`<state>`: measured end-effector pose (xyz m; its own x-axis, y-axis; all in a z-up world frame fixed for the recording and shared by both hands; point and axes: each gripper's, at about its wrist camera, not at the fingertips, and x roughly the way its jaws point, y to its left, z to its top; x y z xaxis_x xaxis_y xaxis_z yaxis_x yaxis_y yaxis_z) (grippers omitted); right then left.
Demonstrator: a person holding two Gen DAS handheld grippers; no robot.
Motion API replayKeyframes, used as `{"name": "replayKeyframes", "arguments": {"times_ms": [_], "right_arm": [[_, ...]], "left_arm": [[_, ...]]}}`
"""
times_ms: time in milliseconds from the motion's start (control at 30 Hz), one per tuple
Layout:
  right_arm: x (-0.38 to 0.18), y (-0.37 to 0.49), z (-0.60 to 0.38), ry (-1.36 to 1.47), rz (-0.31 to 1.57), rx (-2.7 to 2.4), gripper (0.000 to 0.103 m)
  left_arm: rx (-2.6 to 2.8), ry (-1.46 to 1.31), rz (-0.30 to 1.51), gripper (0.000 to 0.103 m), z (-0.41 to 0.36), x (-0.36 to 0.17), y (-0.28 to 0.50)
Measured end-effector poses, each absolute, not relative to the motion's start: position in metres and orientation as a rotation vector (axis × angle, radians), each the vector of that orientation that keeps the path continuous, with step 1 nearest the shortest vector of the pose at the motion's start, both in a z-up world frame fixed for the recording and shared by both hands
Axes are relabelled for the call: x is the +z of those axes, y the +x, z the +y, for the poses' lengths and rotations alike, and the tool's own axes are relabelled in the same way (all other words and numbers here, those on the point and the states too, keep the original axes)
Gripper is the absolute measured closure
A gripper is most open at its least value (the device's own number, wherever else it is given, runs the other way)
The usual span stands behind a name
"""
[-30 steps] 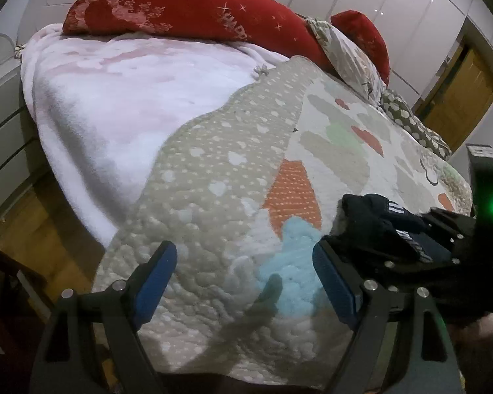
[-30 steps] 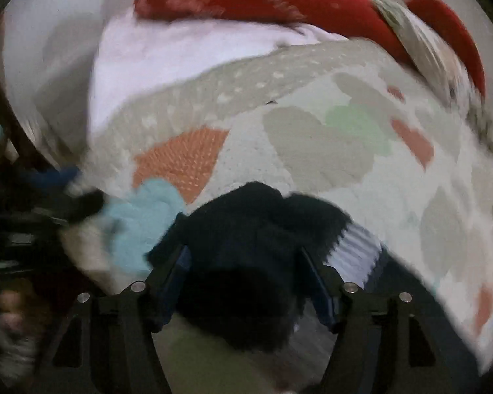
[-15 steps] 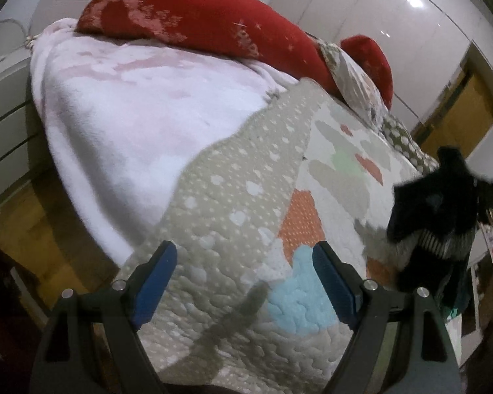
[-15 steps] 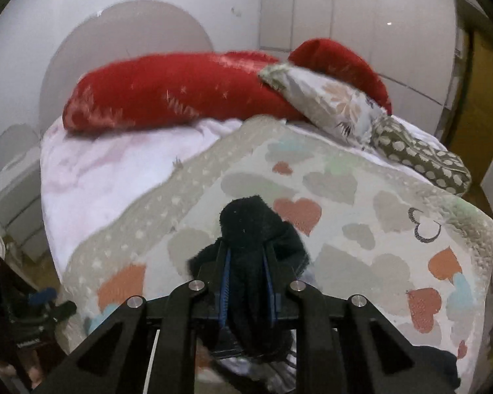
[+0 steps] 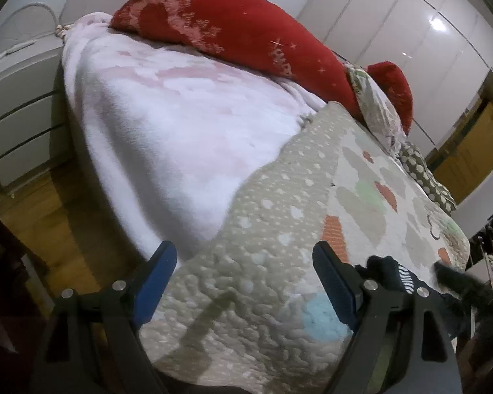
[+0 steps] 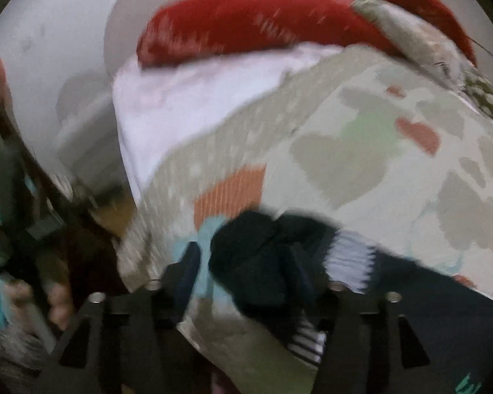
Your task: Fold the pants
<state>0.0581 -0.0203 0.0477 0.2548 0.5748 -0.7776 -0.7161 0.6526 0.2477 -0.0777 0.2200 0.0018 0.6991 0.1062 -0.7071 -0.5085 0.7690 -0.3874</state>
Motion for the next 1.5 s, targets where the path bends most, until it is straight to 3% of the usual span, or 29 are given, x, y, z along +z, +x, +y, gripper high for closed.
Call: {"name": "replayKeyframes", "arguments": {"times_ms": [133, 333, 533, 833, 1000, 1067, 1133, 1167, 1233, 1400, 1500], "right_arm": [[0.071, 0.078, -0.07, -0.07, 0.906, 0.761, 0.033], [0.046, 0.092, -0.121, 0.008, 0.958, 0.583, 0.033], [0.02, 0.089, -0.166, 0.071, 0.993, 0.522, 0.033], [-0.002, 0.084, -0.238, 0.24, 0.987, 0.455, 0.033], [-0.008, 0.078, -0.253, 0.273, 0.978, 0.454, 0.033], [-0.008, 0.073, -0.257, 0.254, 0.961, 0.441, 0.033], [-0.006, 0.07, -0.264, 0.237, 0.944, 0.413, 0.033], [-0.006, 0.069, -0.27, 0.239, 0.936, 0.394, 0.033], [-0.006, 0.068, -0.286, 0.263, 0.931, 0.361, 0.033], [-0.011, 0.065, -0.324, 0.335, 0.933, 0.273, 0.033], [-0.012, 0.062, -0.336, 0.36, 0.935, 0.248, 0.033]], "left_arm": [[0.309, -0.561, 0.73, 0.019, 0.199, 0.01, -0.061], [0.105, -0.541, 0.842, 0.019, 0.153, 0.006, -0.022], [-0.096, -0.682, 0.877, 0.018, 0.12, -0.005, -0.022], [-0.295, -1.052, 0.945, 0.007, 0.101, -0.04, 0.0], [-0.219, -0.907, 1.021, 0.005, 0.078, -0.041, 0.033], [-0.167, -0.768, 1.037, 0.018, 0.063, -0.034, 0.042], [-0.108, -0.594, 1.026, 0.07, 0.046, -0.024, 0.049], [-0.114, -0.555, 1.021, 0.077, 0.042, -0.022, 0.052], [-0.141, -0.513, 0.997, 0.085, 0.032, -0.01, 0.061], [-0.163, -0.355, 0.841, 0.085, 0.019, 0.035, 0.075], [-0.126, -0.329, 0.878, 0.085, 0.024, 0.025, 0.078]]}}
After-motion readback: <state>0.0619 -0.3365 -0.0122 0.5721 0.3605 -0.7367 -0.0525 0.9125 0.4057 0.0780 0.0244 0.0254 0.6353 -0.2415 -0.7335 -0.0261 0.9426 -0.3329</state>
